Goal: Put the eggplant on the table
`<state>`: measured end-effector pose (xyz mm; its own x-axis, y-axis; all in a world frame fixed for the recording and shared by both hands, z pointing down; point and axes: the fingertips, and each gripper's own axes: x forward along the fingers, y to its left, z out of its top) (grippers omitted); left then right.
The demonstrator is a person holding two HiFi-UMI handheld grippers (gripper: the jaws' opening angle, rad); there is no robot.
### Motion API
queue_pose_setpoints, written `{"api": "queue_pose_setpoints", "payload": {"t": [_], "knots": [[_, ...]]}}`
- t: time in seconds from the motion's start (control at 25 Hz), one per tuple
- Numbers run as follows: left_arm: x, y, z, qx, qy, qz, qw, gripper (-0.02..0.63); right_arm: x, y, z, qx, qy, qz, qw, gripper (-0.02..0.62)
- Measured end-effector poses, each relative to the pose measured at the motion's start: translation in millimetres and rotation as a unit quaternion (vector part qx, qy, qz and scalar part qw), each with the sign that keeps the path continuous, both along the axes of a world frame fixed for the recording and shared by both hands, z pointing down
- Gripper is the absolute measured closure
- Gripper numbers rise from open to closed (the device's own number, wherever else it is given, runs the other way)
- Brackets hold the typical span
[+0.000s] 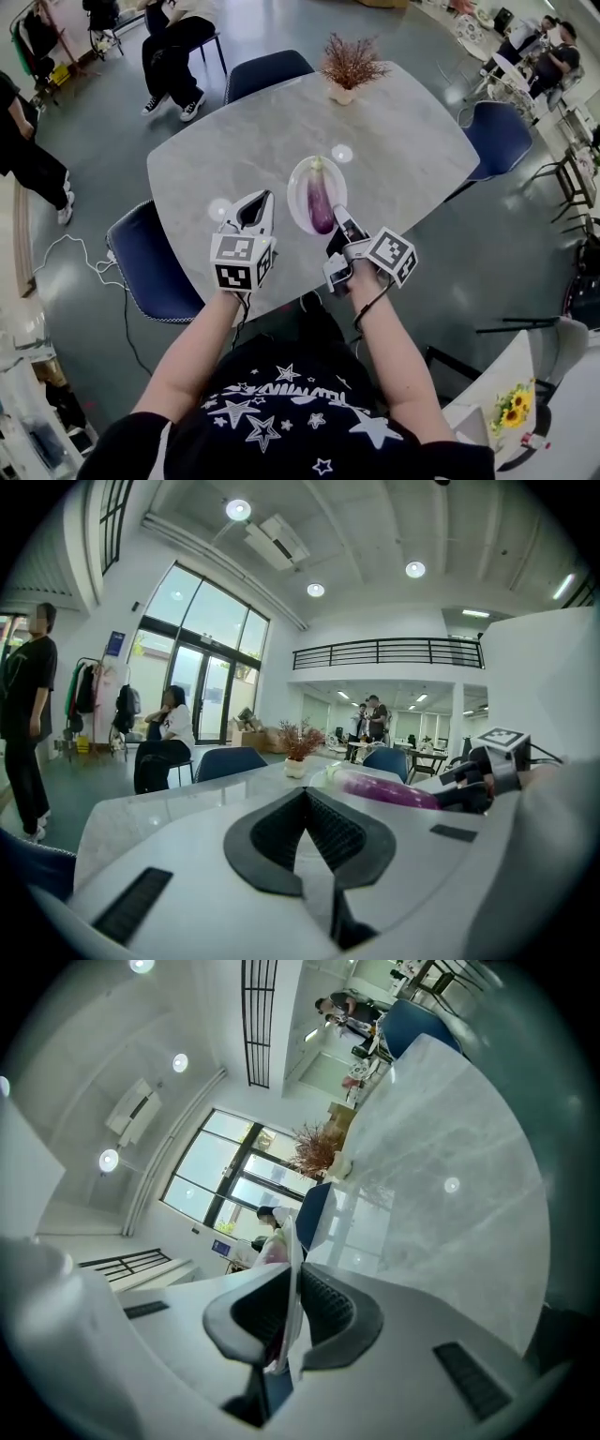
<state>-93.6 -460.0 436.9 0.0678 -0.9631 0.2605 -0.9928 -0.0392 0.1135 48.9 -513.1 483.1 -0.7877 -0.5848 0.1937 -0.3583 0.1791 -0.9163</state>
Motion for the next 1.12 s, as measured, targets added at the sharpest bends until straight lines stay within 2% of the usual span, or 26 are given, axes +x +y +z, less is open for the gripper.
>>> {"api": "queue_pose_setpoints", "payload": {"t": [0.28,0.52,0.64,0.96,1.12], "knots": [[-11.8,-61.4,10.6,-0.008,-0.002,-0.043,0.9991,0.6,-20.8,-75.0,10.4,-0.003,-0.001,-0.045,0.999,0.566],[-6.5,-65.5,40.2,-0.031,-0.002,-0.057,0.9979,0.6,-29.4,-85.7,38.6,-0.022,0.013,-0.071,0.997,0.566],[-2.8,-84.6,48.6,-0.04,-0.006,-0.057,0.9975,0.6,-28.7,-110.0,52.7,-0.037,0.016,-0.078,0.996,0.566],[-17.6,-117.3,73.1,-0.057,-0.001,-0.1,0.9934,0.6,-31.1,-148.3,97.2,-0.063,0.044,-0.108,0.991,0.566],[-26.7,-118.4,84.5,-0.068,0.01,-0.114,0.9911,0.6,-40.4,-154.8,112.7,-0.077,0.059,-0.112,0.989,0.566]]}}
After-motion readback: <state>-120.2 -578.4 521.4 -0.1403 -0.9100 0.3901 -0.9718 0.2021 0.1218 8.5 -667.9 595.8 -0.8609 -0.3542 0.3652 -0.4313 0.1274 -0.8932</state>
